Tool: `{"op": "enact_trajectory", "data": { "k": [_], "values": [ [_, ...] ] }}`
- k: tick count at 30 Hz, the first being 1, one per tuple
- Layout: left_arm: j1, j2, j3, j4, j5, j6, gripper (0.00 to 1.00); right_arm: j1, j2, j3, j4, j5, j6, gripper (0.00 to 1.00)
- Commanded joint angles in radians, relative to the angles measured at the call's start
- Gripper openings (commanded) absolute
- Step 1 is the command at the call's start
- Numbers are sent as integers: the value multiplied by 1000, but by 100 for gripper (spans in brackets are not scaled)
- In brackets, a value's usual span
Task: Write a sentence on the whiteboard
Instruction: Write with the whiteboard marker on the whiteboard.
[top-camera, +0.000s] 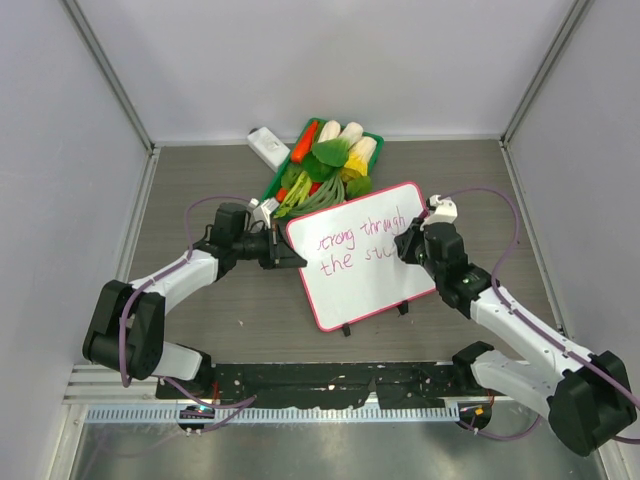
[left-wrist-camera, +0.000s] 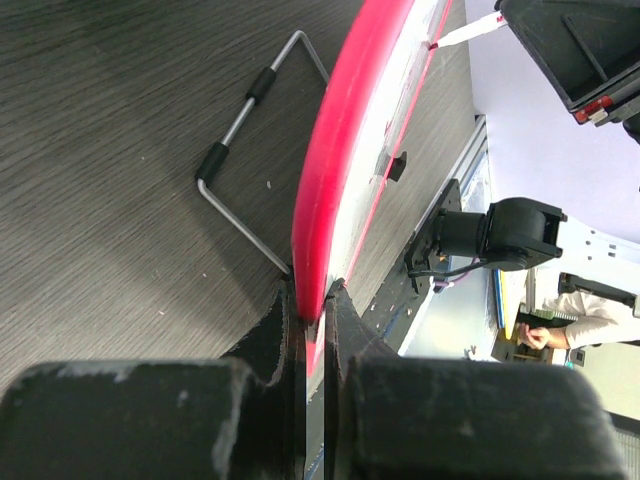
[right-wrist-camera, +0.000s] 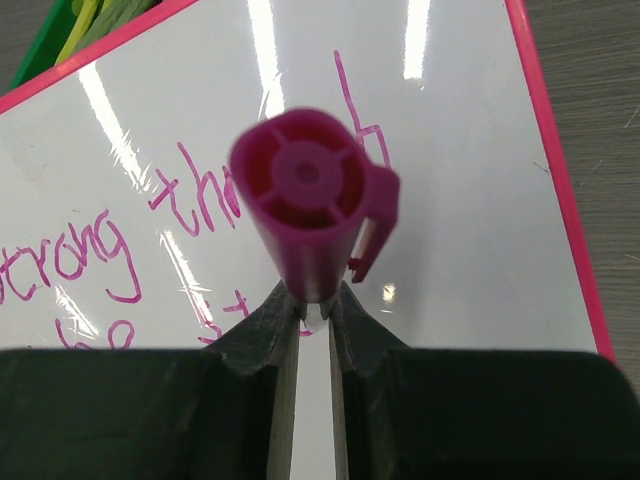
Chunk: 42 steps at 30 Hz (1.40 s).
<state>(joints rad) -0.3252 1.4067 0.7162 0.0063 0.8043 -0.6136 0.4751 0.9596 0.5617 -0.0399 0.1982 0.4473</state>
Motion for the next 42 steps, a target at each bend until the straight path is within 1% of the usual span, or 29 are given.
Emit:
{"op": "enact_trajectory", "data": {
  "k": [1, 9, 10, 17, 26, 29, 35, 38, 42],
  "values": [
    [9, 3, 11, -42, -149, 86, 0, -3, 27, 61, 20, 66, -27, 1],
    [9, 2, 12, -42, -148, 87, 0, -3, 48, 84, 34, 34, -22, 1],
    [9, 5, 14, -42, -148, 87, 0, -3, 50, 87, 63, 29, -19, 1],
    [9, 6, 14, -40, -146, 86, 0, -3, 47, 79, 92, -25, -7, 2],
    [8, 5, 19, -45, -151, 87, 0, -3, 64, 83, 72, -74, -6, 1],
    [9, 5, 23, -57, -157, 94, 0, -4, 41, 72, 67, -69, 4, 1],
    [9, 0, 55, -114, -181, 121, 0, -3, -47, 81, 55, -52, 19, 2],
    [11, 11, 103, -198, -226, 156, 1, -3, -68, 89, 46, -43, 16, 1],
    [9, 47, 195, -308, -251, 209, 2, -1, -73, 89, 46, -28, 1, 1]
  ]
}}
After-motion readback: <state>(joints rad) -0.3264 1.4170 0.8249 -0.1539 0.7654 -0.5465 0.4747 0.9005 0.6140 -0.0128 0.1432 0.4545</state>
